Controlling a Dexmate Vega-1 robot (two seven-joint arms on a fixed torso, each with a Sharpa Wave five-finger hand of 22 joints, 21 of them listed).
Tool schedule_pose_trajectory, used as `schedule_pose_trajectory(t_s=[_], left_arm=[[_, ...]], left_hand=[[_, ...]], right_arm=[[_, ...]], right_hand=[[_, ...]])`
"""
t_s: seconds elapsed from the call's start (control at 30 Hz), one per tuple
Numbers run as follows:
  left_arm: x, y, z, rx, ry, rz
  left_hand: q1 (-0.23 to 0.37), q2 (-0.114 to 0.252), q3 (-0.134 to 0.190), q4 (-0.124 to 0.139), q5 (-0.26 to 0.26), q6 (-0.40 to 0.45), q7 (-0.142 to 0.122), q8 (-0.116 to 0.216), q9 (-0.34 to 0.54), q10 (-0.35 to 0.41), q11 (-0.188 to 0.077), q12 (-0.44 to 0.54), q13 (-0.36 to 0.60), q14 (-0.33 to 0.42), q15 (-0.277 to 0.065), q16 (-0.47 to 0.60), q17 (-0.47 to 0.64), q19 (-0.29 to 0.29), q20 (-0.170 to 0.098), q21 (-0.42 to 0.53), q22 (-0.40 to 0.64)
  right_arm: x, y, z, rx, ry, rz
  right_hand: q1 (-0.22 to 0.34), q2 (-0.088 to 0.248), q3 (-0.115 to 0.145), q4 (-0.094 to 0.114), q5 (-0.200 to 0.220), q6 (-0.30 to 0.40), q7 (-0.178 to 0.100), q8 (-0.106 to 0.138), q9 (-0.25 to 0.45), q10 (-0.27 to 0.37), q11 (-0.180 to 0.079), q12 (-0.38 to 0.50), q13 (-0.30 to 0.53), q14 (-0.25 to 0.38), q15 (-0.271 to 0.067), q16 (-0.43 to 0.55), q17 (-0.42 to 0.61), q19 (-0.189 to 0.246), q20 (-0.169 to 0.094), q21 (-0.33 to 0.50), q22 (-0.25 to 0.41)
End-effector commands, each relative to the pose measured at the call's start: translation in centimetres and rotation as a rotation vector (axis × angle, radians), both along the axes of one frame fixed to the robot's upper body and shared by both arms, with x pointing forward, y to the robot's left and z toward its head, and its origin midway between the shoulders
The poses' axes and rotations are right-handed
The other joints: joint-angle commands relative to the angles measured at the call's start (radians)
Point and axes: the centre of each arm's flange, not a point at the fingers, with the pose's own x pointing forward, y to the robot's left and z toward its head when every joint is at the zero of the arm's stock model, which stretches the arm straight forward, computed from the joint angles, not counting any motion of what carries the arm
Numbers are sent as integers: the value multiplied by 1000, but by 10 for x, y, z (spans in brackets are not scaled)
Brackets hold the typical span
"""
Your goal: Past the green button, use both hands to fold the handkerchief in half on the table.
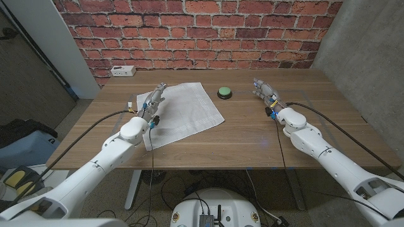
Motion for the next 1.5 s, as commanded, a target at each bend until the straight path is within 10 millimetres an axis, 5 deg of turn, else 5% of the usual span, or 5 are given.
schedule_pose_trajectory(t_s=[0.03, 0.2, 0.27, 0.37, 1.5], left_arm=[[-23, -2, -4, 90, -5, 94], [-30, -3, -6, 119, -11, 118], [-33, -3, -6, 140, -11, 114], [-36, -4, -7, 165, -9, 118], [-90, -12, -34, 277, 12, 316]], left_hand=[[5, -4, 5, -2, 4, 4, -2, 2, 5, -1, -4, 2, 1, -5, 6, 5, 1, -5, 11, -10, 3], [6, -3, 6, -2, 4, 7, -2, 1, 5, -1, -7, 1, 2, -4, 6, 5, 1, -7, 3, -12, 3], [10, 2, 10, -4, 1, 18, 43, -3, 6, -3, 9, -3, 2, -12, -4, 1, 2, 9, -108, -16, 4], [14, 6, 13, -6, 0, 20, 85, -5, 6, -9, 13, -7, 3, -20, -20, -1, 1, 27, -162, -16, 3], [32, 31, 31, -4, -3, 41, 72, -4, 6, -4, -11, -5, 3, -33, -36, -1, 1, 21, -141, -32, 3]], right_arm=[[-3, 7, 3, -59, 4, -45], [-5, 10, 6, -89, 7, -60], [-6, 11, 6, -105, 7, -64], [-8, 13, 7, -124, 10, -77], [-32, 39, 8, -406, 14, -167]], right_hand=[[10, 23, 15, 8, 5, 26, -1, 11, 2, 20, 0, 13, 2, 25, 1, 13, 7, 27, -3, 13, 5], [13, 27, 23, 15, 5, 37, -2, 12, 2, 29, -3, 14, 2, 41, 5, 19, 10, 37, -2, 15, 5], [15, 27, 26, 17, 5, 44, -1, 13, 2, 31, -4, 14, 2, 46, 4, 21, 11, 41, -5, 16, 5], [19, 27, 32, 21, 5, 57, 2, 14, 2, 34, -2, 13, 2, 56, -3, 25, 13, 55, -20, 21, 5], [36, 25, 53, 31, 6, 81, 0, 11, 3, 54, -8, 14, 2, 73, -11, 30, 17, 67, -10, 19, 5]])
